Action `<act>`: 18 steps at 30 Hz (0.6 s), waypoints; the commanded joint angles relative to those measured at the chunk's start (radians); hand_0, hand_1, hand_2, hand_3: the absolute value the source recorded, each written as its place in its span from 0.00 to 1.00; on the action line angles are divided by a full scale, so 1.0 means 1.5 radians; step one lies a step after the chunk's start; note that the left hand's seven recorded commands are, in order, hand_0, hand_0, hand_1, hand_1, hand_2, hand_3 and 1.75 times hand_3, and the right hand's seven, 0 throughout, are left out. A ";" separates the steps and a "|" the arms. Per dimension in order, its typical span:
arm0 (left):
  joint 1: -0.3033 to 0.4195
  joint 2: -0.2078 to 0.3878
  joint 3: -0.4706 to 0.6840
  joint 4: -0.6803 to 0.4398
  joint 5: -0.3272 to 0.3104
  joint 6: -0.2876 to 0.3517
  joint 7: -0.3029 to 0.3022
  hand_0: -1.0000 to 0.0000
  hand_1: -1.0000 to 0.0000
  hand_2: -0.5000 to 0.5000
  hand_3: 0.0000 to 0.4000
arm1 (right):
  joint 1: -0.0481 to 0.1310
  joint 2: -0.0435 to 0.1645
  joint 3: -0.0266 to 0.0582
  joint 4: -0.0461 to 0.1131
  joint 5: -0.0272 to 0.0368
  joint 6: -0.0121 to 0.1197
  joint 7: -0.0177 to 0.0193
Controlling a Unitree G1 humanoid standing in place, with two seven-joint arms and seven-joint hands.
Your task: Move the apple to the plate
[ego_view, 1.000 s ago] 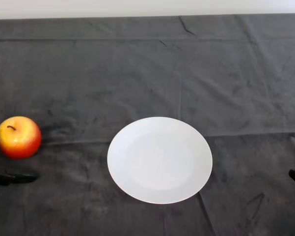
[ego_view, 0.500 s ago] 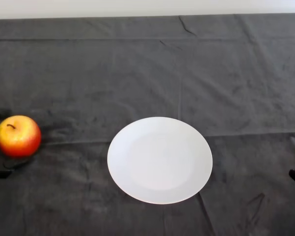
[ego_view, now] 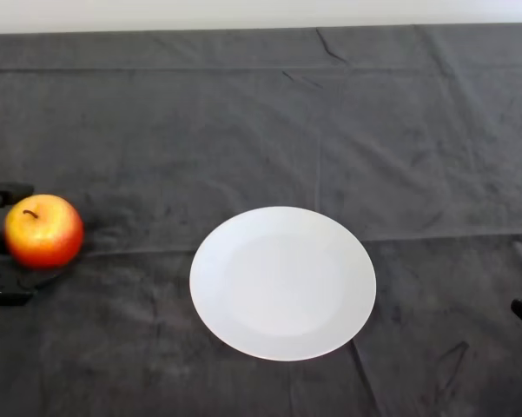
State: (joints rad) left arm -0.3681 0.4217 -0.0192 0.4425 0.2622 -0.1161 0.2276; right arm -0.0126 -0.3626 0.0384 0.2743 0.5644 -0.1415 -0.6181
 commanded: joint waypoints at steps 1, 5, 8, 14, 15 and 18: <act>0.031 -0.007 -0.020 -0.053 0.024 0.017 -0.001 0.00 0.00 0.50 1.00 | 0.022 0.020 0.0013 0.015 0.0148 0.023 0.0051; 0.053 -0.020 -0.044 -0.121 0.036 0.035 -0.004 0.00 0.00 0.50 1.00 | 0.022 0.021 -0.0006 0.014 0.0131 0.024 0.0063; 0.068 -0.025 -0.066 -0.157 0.048 0.040 -0.005 0.00 0.00 0.50 1.00 | 0.023 0.022 -0.0020 0.014 0.0118 0.025 0.0072; 0.088 -0.026 -0.106 -0.208 0.069 0.048 -0.016 0.00 0.00 0.50 1.00 | 0.023 0.024 -0.0041 0.014 0.0098 0.026 0.0087; 0.090 -0.025 -0.112 -0.214 0.072 0.049 -0.018 0.00 0.00 0.50 1.00 | 0.023 0.024 -0.0044 0.014 0.0096 0.026 0.0088; 0.094 -0.022 -0.130 -0.228 0.086 0.052 -0.023 0.00 0.00 0.50 1.00 | 0.023 0.024 -0.0050 0.013 0.0090 0.027 0.0093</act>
State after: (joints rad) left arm -0.2444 0.3759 -0.2090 0.1641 0.3784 -0.0434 0.2021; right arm -0.0127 -0.3626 0.0316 0.2686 0.5624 -0.1425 -0.6166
